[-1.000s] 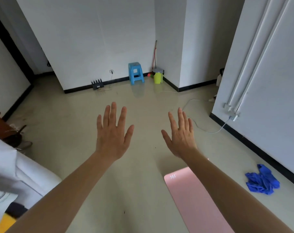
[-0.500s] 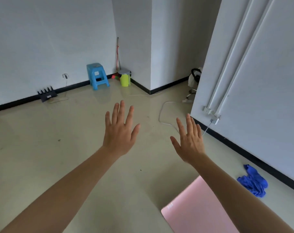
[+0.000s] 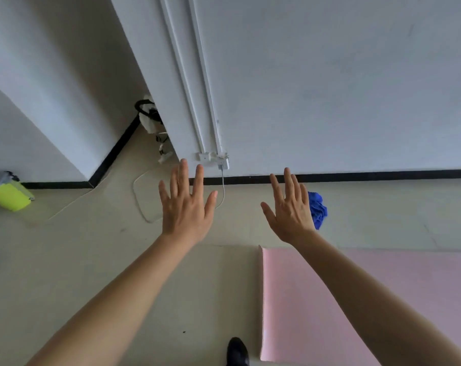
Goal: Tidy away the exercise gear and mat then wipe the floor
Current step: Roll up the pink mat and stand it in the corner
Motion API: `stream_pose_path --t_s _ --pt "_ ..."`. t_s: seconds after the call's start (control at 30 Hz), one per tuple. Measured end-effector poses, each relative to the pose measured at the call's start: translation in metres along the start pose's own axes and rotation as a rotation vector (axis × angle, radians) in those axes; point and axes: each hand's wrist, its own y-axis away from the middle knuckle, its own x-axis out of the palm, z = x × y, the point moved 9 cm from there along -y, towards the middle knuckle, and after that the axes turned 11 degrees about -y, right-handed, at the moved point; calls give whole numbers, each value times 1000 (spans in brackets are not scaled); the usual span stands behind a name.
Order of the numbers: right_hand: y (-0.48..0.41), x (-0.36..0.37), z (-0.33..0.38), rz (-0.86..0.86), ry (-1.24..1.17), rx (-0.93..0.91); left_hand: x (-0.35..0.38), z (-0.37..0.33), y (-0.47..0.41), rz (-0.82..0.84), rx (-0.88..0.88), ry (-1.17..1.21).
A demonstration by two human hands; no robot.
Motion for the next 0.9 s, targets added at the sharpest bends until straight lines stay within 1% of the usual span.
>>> stream_pose_path --t_s 0.1,0.17,0.27,0.4,0.47,0.53,0.6,0.67,0.77,0.8,0.9 --pt "-34 16 -20 -10 -30 146 22 -17 -61 -6 189 -23" --pt "-52 10 -31 -39 -32 212 29 -30 -104 -21 310 -48" --pt "-65 -17 -51 -86 -14 313 29 -57 -157 -38 401 13" --pt "-61 -68 -86 -235 46 462 22 -125 -208 -94 612 99" --pt "-47 -89 -103 -325 87 570 23 -162 -225 -112 720 138" --pt "-24 -105 -115 -426 112 700 27 -198 -233 -108 836 189" --pt "1 -114 -120 -483 171 816 30 -229 -236 -123 945 242" --pt "30 -112 -121 -511 229 957 34 -253 -230 -127 1073 289" --pt "74 -95 -103 -591 269 1202 42 -279 -215 -126 1255 364" --pt "85 -87 -94 -604 277 1258 47 -285 -211 -123 1294 378" --pt "108 -49 -76 -564 285 1366 74 -299 -186 -78 1412 364"
